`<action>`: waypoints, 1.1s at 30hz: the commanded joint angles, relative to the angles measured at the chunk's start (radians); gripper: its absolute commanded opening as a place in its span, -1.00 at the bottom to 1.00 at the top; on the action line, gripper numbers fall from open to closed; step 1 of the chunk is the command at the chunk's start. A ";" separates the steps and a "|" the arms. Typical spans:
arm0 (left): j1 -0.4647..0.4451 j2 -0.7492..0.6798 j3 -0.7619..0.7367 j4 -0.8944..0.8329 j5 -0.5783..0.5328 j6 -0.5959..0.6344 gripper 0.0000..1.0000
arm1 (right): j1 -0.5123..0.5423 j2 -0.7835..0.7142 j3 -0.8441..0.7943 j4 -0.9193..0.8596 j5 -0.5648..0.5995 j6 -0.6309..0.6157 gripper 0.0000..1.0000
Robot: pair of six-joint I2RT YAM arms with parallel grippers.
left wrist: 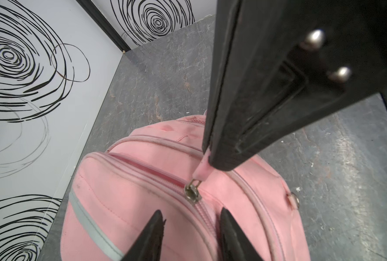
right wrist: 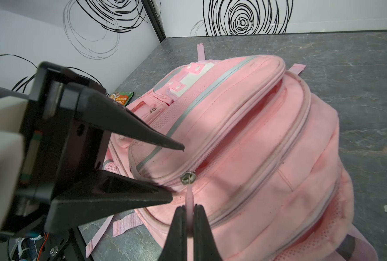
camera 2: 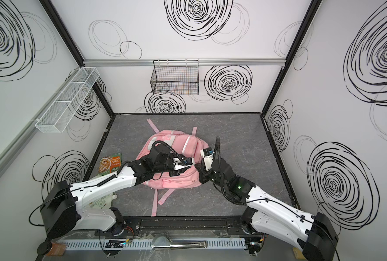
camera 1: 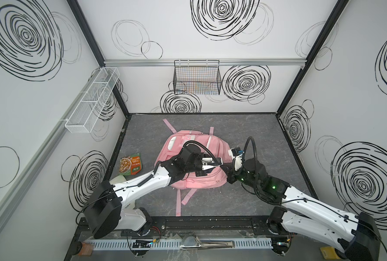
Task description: Pack the student bag
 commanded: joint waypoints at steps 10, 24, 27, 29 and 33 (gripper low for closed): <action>-0.030 -0.069 -0.012 -0.060 -0.067 -0.067 0.18 | -0.003 -0.016 0.018 0.101 0.024 0.044 -1.00; -0.044 -0.008 -0.009 -0.031 -0.096 -0.105 -0.26 | -0.019 -0.040 0.010 0.112 0.021 0.061 -1.00; -0.044 -0.003 -0.004 -0.029 -0.101 -0.113 -0.55 | -0.029 -0.044 0.010 0.106 0.026 0.067 -1.00; -0.043 -0.001 0.000 -0.038 -0.100 -0.117 -0.72 | -0.043 -0.048 0.012 0.095 0.034 0.069 -1.00; -0.047 -0.021 -0.003 -0.056 -0.097 -0.121 -1.00 | -0.105 -0.059 0.012 0.074 0.043 0.063 -1.00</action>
